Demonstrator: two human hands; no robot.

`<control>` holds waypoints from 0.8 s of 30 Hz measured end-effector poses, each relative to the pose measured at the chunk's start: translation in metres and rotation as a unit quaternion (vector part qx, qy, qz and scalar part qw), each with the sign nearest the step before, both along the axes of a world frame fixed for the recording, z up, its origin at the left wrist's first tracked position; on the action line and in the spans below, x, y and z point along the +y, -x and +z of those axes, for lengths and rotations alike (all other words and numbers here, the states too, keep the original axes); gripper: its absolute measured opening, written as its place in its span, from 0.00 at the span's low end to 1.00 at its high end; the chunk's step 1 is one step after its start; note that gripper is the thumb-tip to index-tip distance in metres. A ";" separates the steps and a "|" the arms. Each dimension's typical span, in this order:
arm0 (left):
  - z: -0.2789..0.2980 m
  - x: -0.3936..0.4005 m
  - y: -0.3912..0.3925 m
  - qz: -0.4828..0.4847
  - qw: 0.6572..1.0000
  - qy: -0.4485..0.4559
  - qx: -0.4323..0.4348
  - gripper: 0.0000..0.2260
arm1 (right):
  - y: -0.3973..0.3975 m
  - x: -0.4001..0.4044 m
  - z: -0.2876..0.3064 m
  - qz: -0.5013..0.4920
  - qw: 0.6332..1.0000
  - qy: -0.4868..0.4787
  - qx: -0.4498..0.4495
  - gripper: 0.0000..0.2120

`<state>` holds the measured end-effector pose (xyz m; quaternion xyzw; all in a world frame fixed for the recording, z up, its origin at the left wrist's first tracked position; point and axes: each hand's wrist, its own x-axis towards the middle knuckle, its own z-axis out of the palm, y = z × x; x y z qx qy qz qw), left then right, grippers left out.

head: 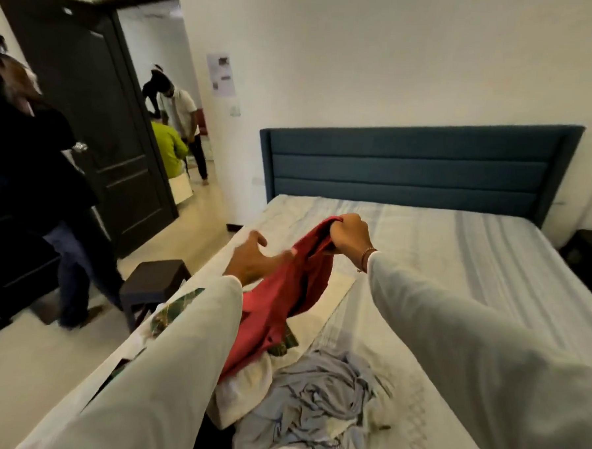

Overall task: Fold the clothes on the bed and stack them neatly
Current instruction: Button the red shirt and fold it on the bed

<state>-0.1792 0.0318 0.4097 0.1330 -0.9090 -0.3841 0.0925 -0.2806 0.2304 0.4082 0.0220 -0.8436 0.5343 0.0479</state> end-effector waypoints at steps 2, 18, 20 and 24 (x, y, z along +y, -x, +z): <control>-0.005 0.040 -0.002 -0.057 0.996 0.029 -0.063 0.45 | -0.010 0.026 0.027 -0.009 0.999 -0.021 0.035 0.17; 0.080 0.286 0.002 -0.017 0.993 0.120 0.006 0.24 | -0.082 0.282 0.112 -0.192 0.922 -0.317 0.116 0.29; 0.102 0.311 -0.001 0.004 0.993 0.119 -0.010 0.23 | -0.087 0.304 0.117 -0.177 0.912 -0.349 0.123 0.32; 0.134 0.349 0.000 -0.051 0.992 0.102 -0.054 0.16 | -0.094 0.343 0.133 -0.112 0.931 -0.332 0.107 0.25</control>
